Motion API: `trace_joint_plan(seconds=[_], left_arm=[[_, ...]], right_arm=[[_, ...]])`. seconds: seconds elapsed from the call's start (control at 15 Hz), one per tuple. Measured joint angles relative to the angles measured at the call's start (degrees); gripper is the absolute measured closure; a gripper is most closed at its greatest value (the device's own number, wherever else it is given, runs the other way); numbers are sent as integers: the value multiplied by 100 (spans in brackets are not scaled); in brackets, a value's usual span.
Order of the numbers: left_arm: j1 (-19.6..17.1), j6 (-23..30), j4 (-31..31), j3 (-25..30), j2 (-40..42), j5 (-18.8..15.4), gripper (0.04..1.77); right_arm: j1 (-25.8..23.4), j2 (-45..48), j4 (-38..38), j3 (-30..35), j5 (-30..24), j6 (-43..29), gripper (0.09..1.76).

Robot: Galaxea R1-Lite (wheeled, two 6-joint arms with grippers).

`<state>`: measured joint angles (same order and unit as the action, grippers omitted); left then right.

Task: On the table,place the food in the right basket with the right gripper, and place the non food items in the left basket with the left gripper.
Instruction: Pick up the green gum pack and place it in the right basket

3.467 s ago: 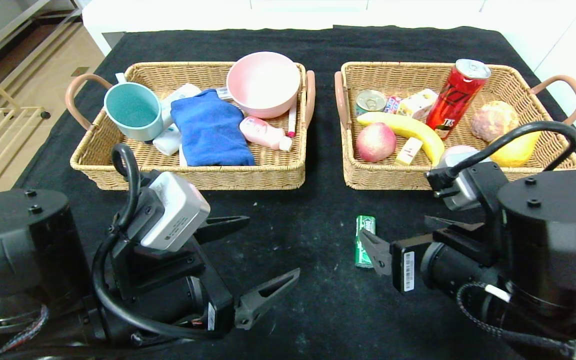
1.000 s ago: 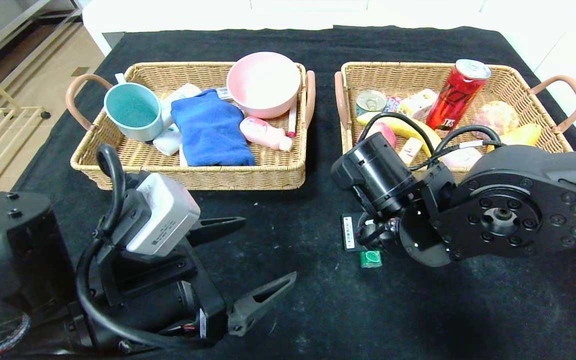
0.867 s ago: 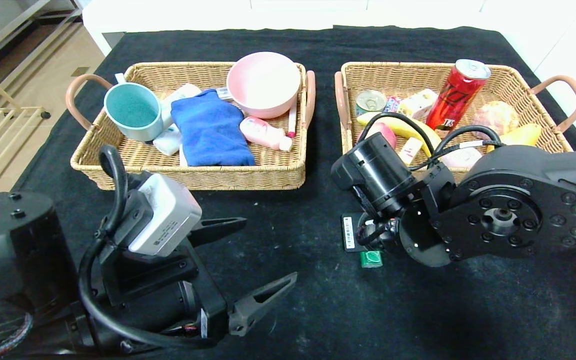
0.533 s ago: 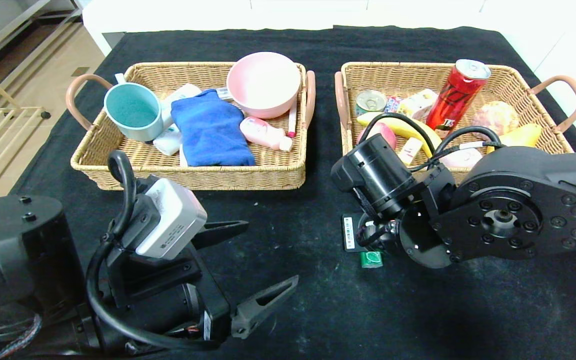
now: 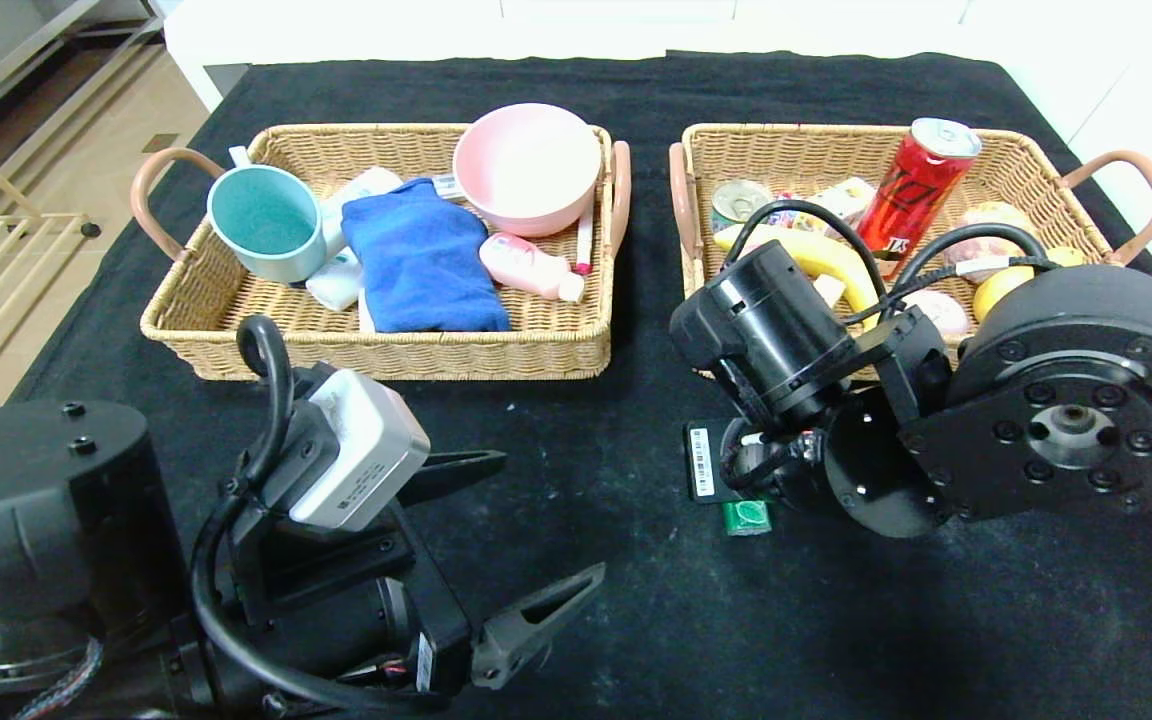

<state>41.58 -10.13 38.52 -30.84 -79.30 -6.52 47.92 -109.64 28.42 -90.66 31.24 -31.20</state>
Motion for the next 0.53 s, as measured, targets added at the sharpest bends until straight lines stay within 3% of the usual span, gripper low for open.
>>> trace_joint_plan(seconds=[0.33,0.53], left_arm=[[39,-1,-2,6,-22,5,9],[43,-39,0,9,-33,7,9]], right_arm=[[-10,278,-15,-297,41,455,126],[-121,341,-417,-518,62,870,126]])
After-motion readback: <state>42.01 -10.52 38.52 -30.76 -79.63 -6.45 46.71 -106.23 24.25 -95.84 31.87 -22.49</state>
